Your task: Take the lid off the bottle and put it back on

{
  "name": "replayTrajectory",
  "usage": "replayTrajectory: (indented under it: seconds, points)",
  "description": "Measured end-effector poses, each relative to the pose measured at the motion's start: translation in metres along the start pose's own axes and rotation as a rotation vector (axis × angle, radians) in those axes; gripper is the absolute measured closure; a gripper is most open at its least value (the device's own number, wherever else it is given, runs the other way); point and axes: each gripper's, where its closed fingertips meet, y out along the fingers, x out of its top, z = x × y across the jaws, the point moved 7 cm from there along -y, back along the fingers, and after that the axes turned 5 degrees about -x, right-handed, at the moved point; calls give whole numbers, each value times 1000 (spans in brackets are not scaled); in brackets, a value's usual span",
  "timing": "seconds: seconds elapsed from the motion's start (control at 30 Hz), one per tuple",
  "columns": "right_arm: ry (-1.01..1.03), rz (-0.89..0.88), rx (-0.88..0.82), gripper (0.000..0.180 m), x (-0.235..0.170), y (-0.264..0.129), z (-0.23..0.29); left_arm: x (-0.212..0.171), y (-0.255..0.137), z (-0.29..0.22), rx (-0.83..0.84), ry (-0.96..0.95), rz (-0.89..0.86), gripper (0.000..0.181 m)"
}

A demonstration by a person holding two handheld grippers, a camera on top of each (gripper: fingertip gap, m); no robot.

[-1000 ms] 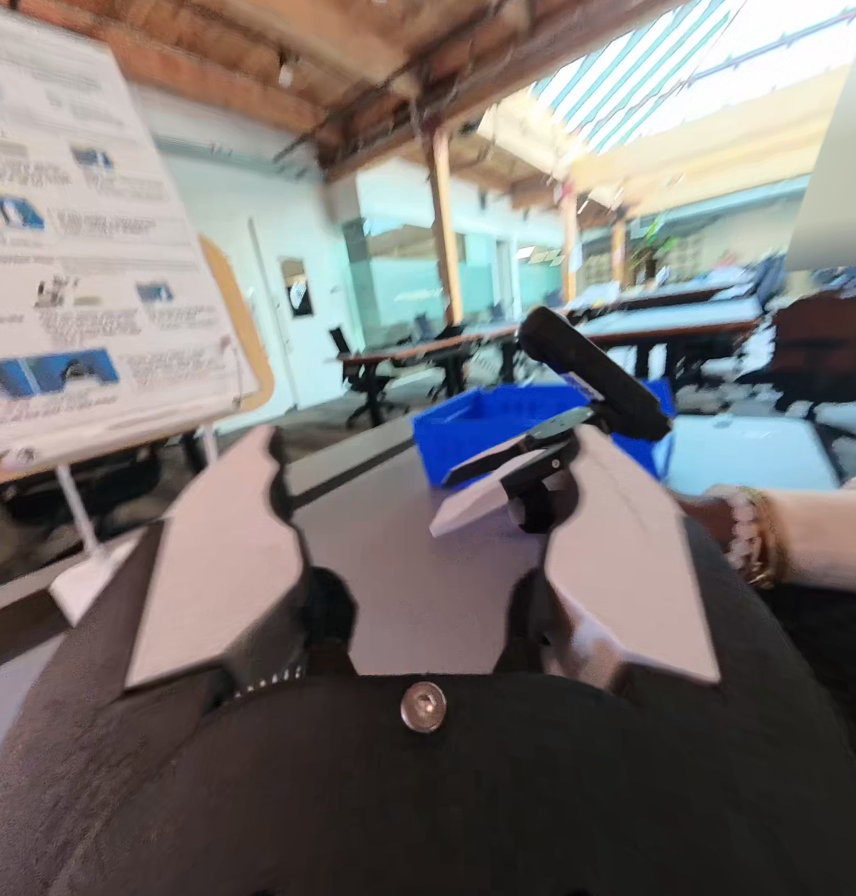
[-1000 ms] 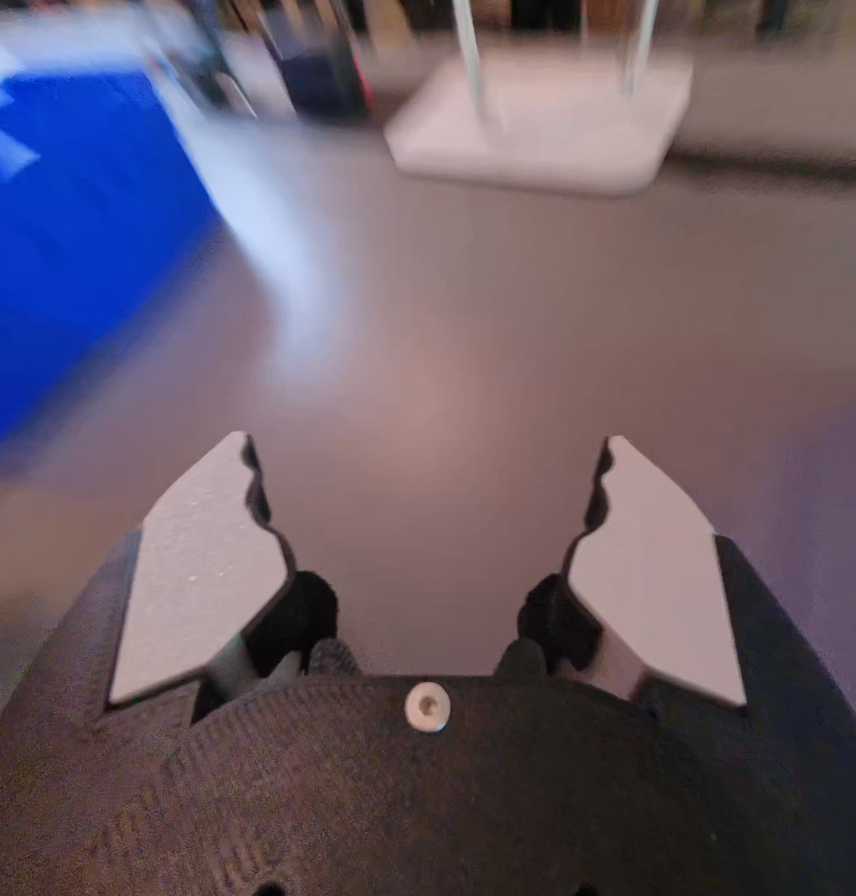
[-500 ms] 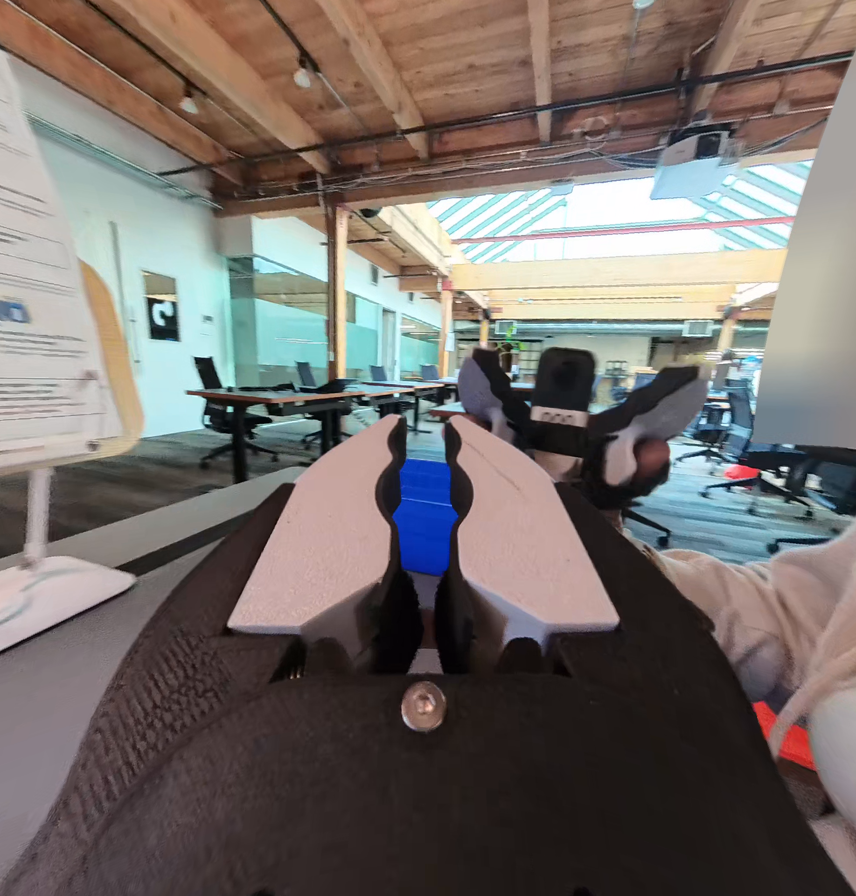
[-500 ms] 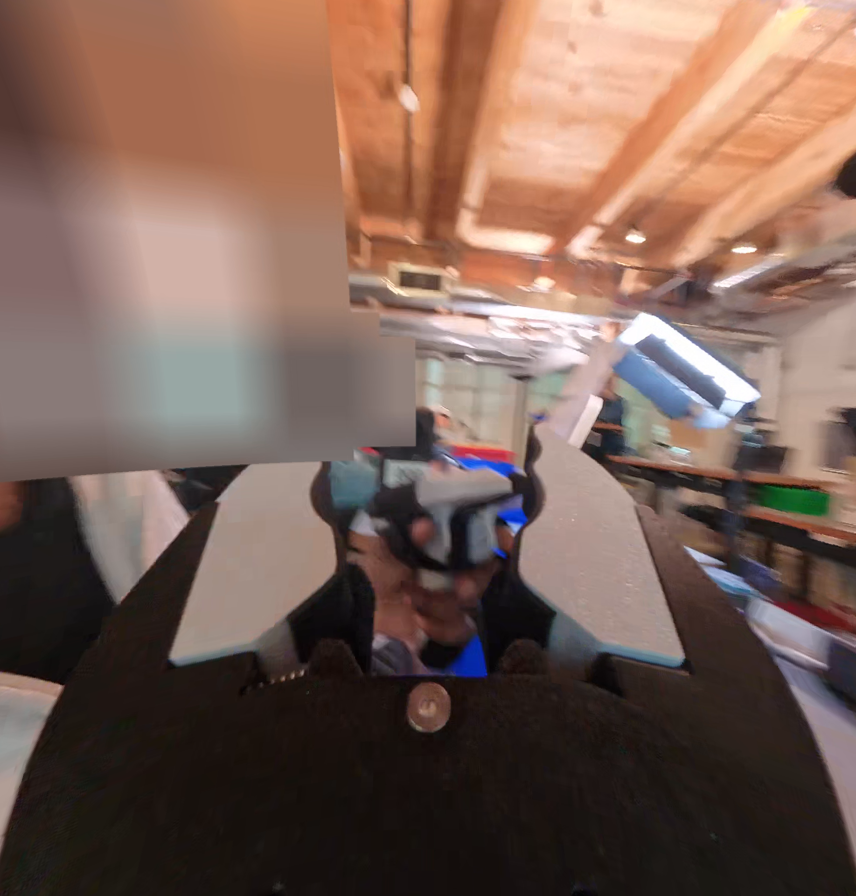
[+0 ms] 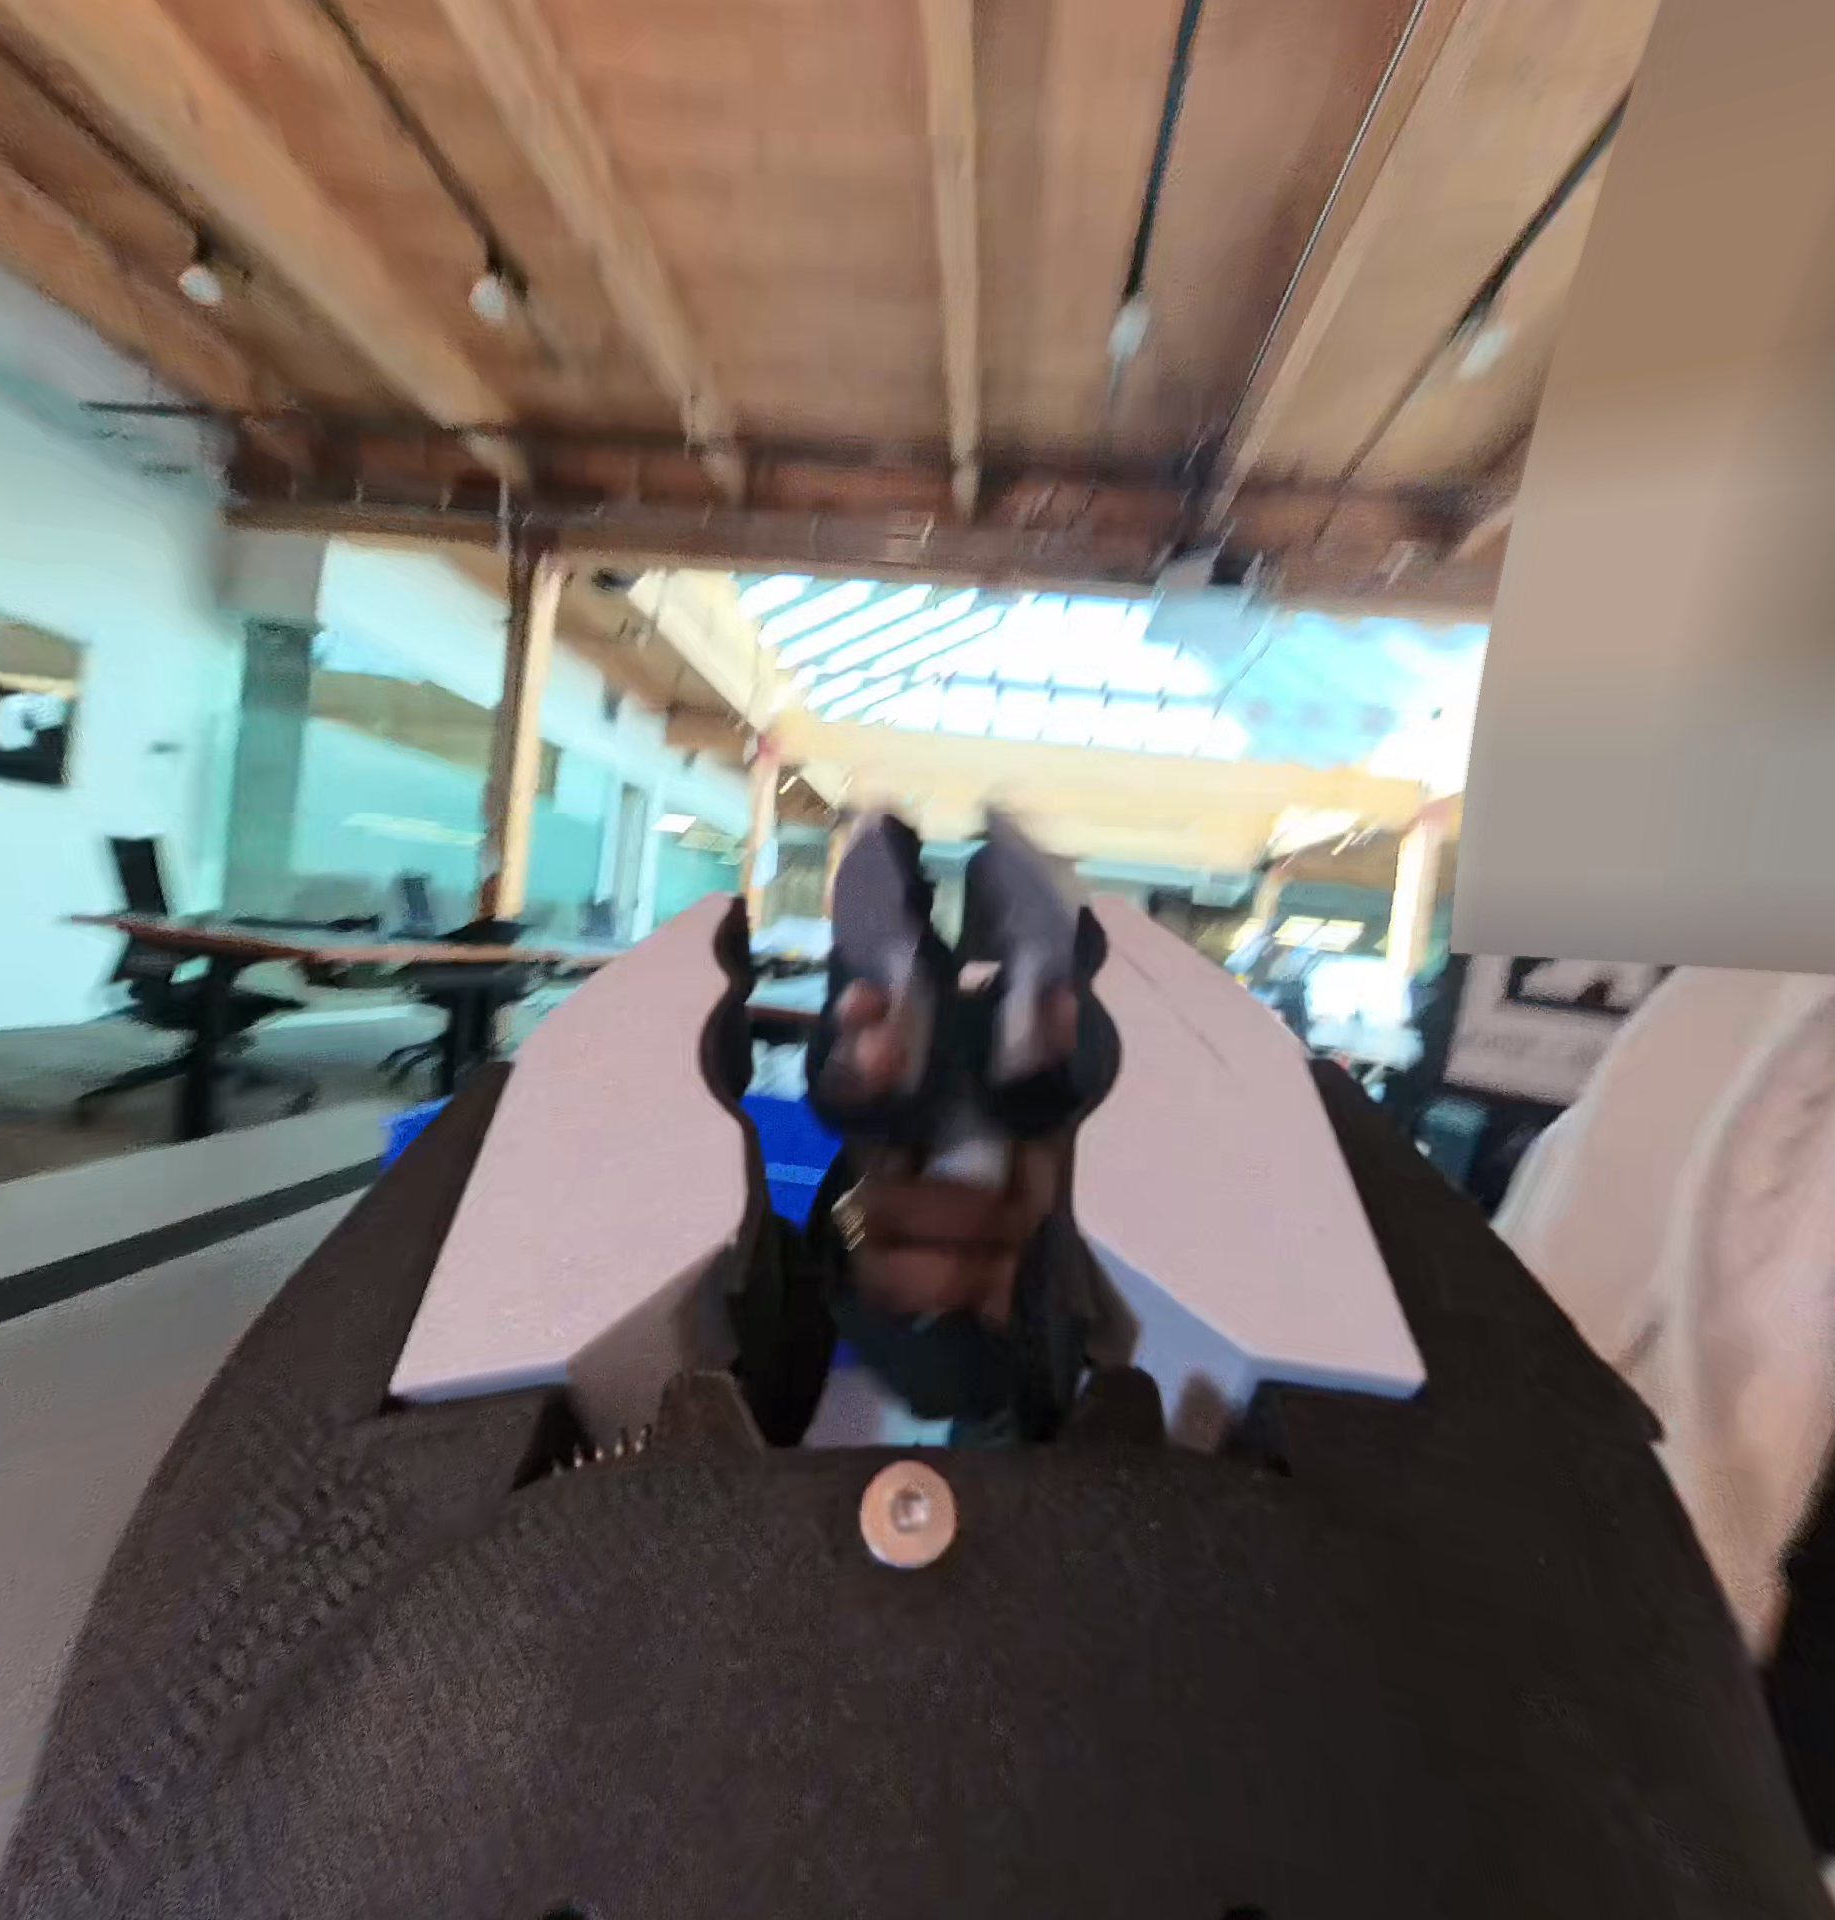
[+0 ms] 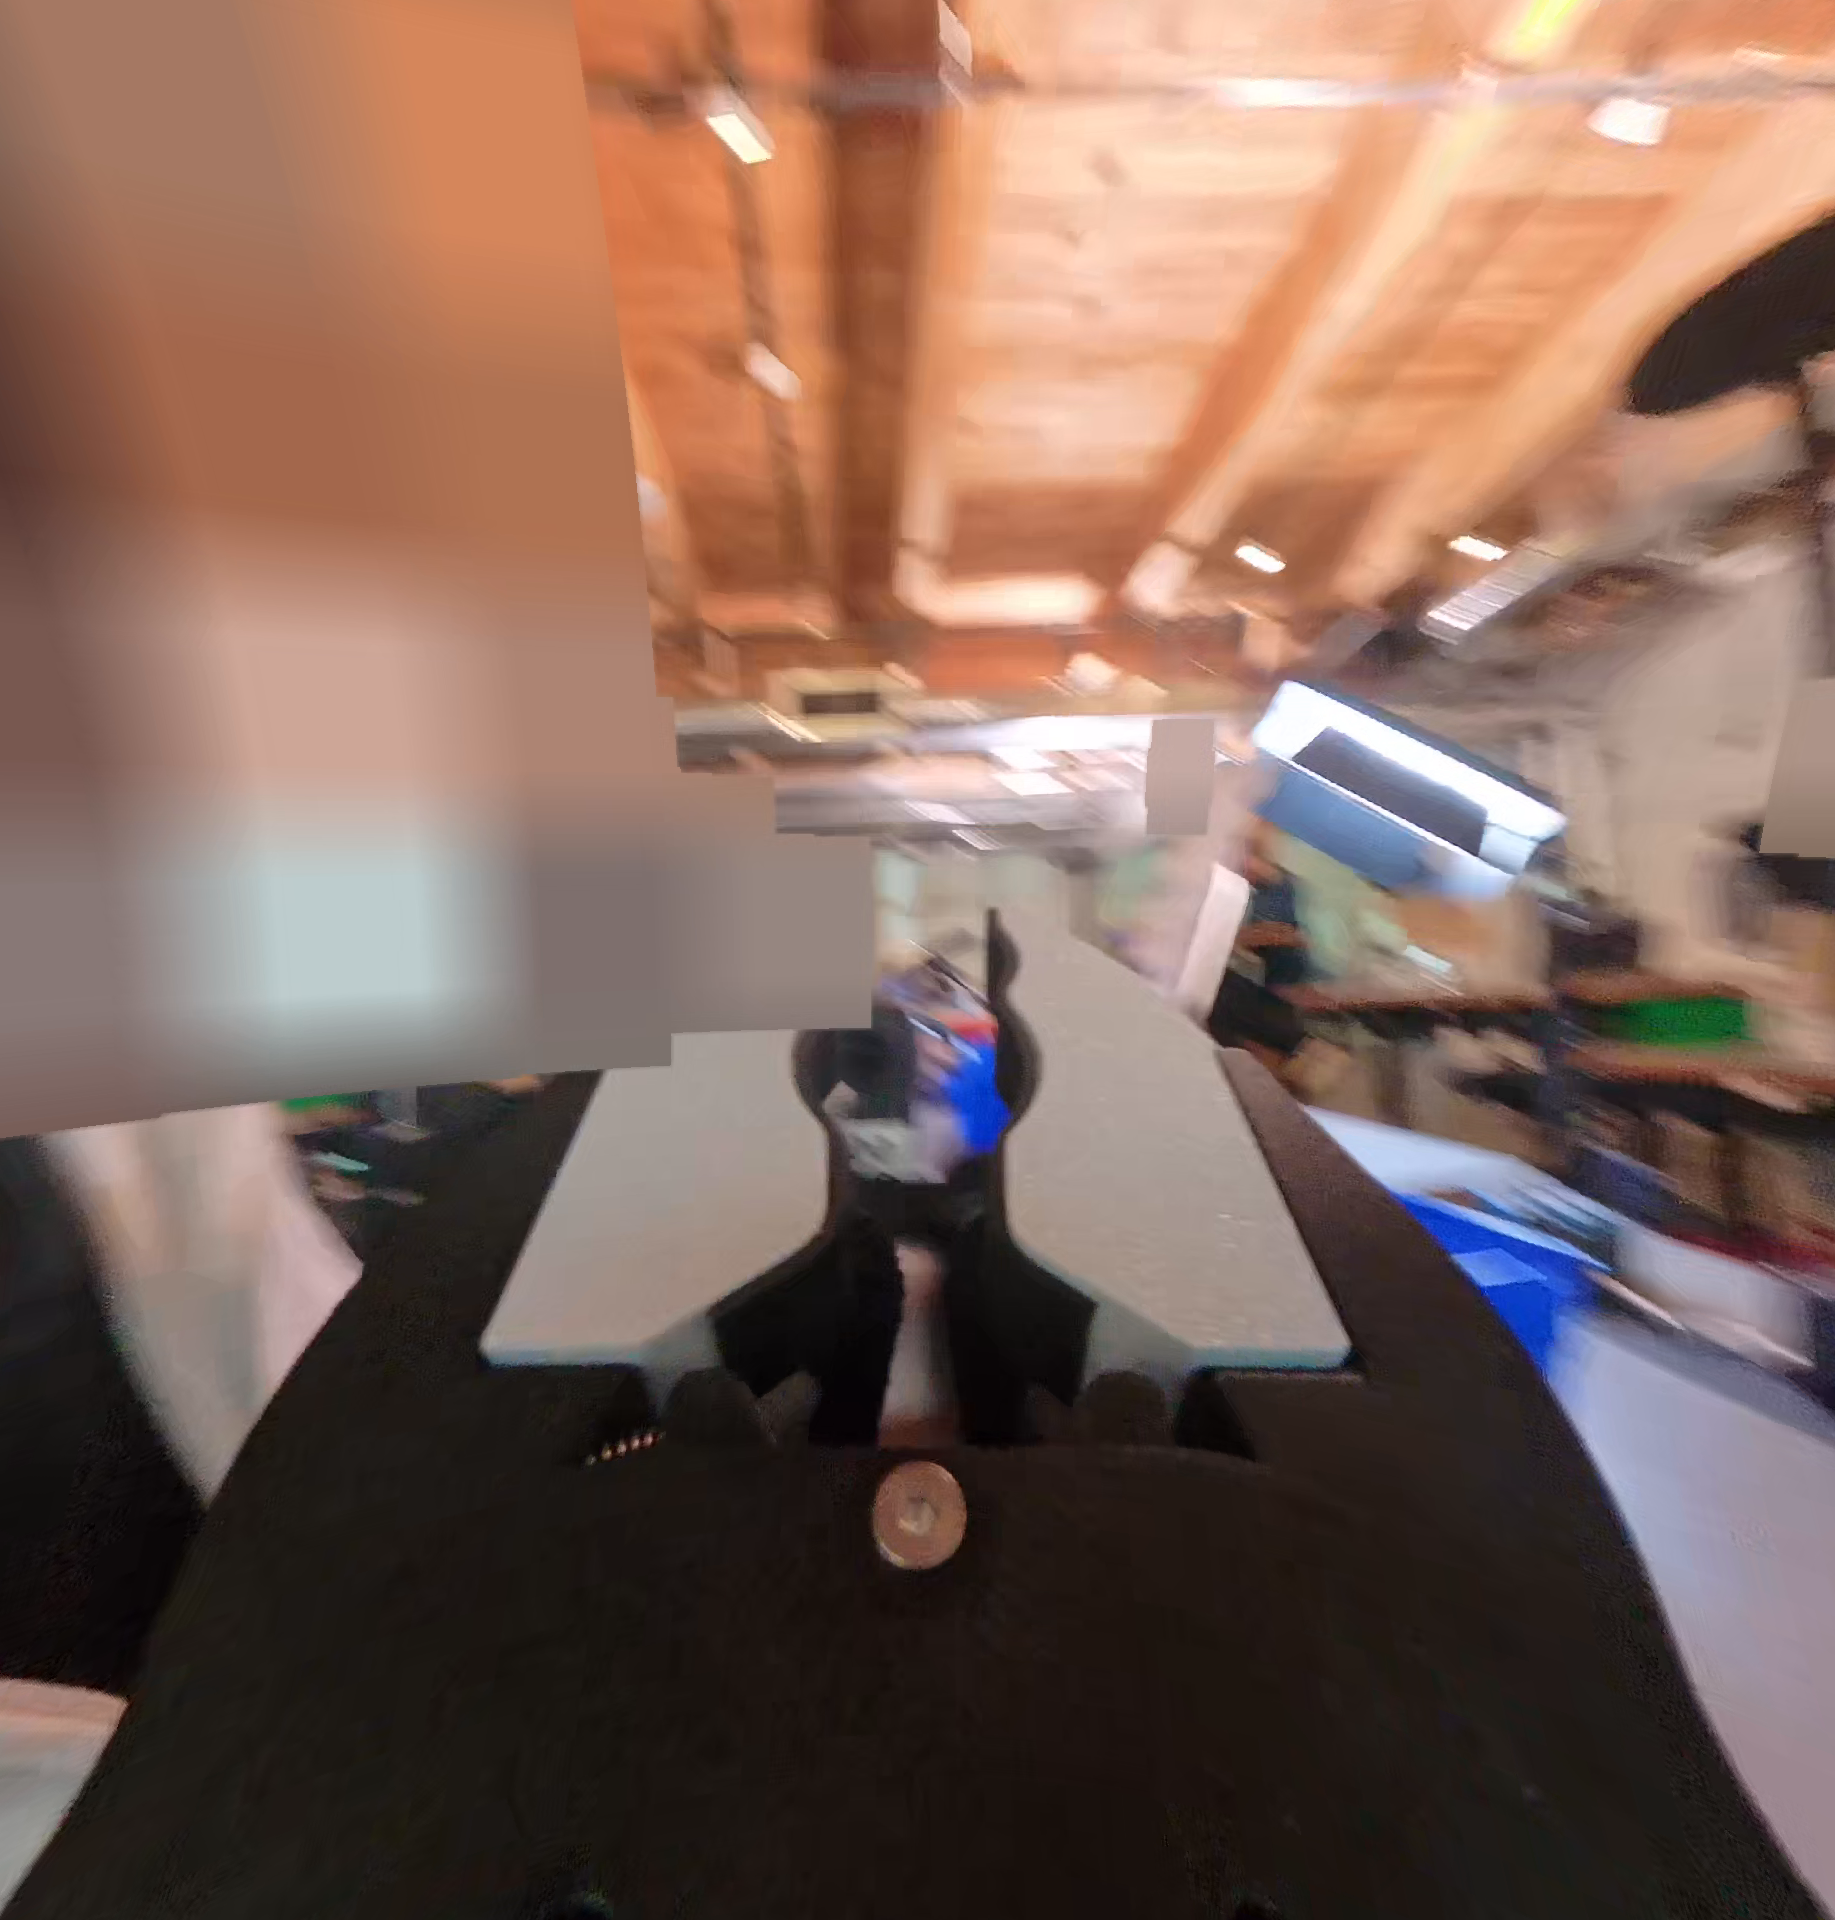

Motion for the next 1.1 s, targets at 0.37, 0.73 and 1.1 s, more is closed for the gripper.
replayTrajectory:
  seconds: [0.37, 0.73, 1.1]
  points:
    - [-132, 481, -6, 166, -59, 14, 12, 23, -3, -18, -63, 28, -211, 130]
    - [-268, 181, -330, 119, 15, -2, -7, 66, -103, 11, 856, 413, 481, 150]
    - [-357, 929, -405, 91, 14, 35, -37, 104, -211, 83, 1167, -84, 940, 88]
